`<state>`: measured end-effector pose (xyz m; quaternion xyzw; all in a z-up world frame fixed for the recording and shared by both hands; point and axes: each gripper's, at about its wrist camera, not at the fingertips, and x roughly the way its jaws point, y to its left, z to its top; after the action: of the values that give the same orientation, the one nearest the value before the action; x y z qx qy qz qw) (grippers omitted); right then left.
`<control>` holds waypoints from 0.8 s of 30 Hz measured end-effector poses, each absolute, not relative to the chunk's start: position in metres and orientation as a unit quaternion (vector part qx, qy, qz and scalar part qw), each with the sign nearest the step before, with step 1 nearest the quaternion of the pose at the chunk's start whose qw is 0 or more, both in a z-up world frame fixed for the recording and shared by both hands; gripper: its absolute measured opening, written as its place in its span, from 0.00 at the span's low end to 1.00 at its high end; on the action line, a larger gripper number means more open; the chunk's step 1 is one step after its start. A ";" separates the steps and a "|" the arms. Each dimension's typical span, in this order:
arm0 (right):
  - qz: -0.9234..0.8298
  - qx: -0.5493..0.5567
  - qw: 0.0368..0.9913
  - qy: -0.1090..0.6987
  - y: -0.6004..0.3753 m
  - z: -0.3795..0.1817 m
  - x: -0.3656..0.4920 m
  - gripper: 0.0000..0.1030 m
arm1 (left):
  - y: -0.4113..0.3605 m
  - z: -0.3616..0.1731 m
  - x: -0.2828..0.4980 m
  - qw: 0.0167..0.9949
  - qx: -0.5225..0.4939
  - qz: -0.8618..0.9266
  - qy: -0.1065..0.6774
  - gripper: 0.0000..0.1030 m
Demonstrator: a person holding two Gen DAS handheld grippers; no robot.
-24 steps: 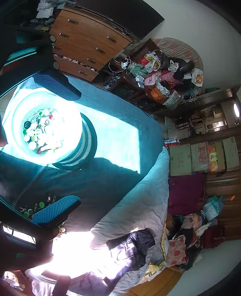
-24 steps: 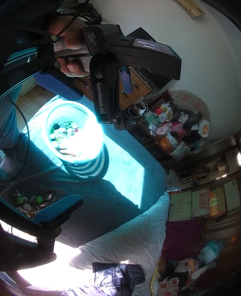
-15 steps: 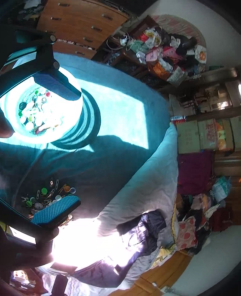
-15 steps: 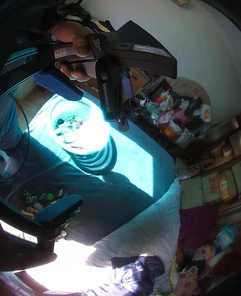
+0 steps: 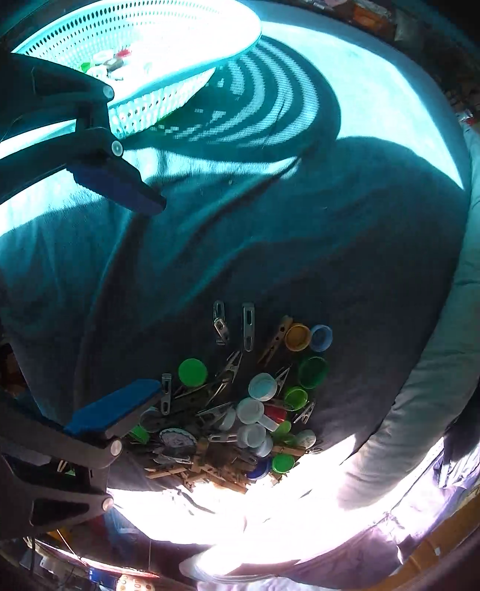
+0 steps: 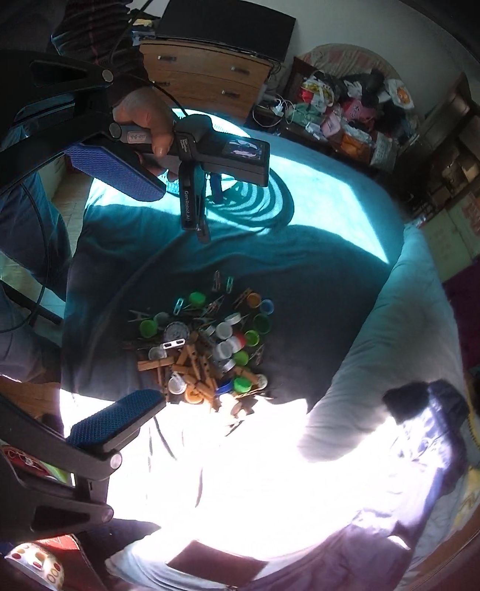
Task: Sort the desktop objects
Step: 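Move both tools from the teal basket over the pile of caps and clips, then grasp a silver metal clip with the left tool while the right tool grasps another clip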
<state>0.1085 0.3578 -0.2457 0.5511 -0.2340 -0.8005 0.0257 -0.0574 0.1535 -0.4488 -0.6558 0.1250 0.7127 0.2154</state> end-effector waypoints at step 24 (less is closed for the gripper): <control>-0.755 0.588 0.046 -0.286 0.373 -0.379 0.101 0.95 | 0.185 -0.518 -0.064 0.388 -0.642 0.642 0.159 0.06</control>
<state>0.1012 0.3732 -0.3792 0.5883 -0.2858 -0.7551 0.0463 -0.0641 0.1851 -0.5182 -0.6416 0.1594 0.6422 0.3880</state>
